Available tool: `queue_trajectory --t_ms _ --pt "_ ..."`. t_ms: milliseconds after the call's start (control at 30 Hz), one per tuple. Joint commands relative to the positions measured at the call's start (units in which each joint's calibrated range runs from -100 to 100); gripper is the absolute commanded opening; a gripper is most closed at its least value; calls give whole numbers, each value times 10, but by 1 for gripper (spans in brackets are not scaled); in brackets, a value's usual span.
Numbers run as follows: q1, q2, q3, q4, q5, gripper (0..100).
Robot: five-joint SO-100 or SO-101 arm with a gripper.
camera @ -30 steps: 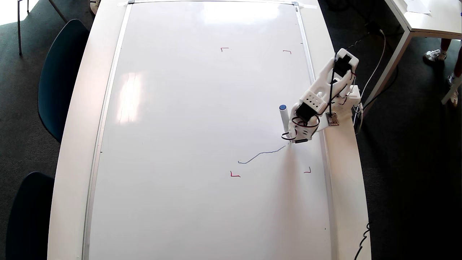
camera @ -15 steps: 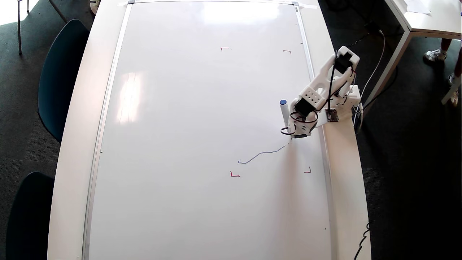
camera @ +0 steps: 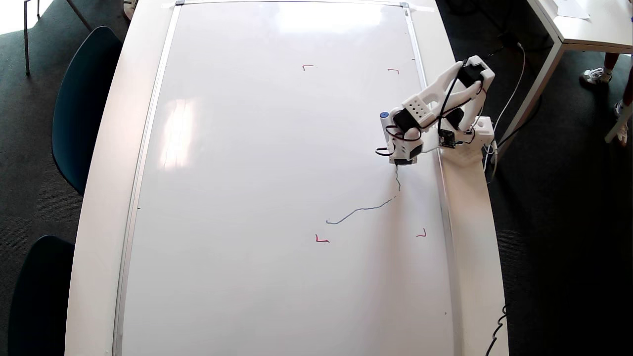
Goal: Draw on a whiteboard a robot head using a pen attached to the gripper
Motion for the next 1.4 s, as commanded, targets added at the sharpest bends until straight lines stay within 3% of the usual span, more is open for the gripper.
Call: queue_trajectory --t_ms 0,967,1367 --pt "37 -37 24 -1 14 1" --pt "337 -70 64 -2 143 1" --pt "448 -70 62 -90 193 1"
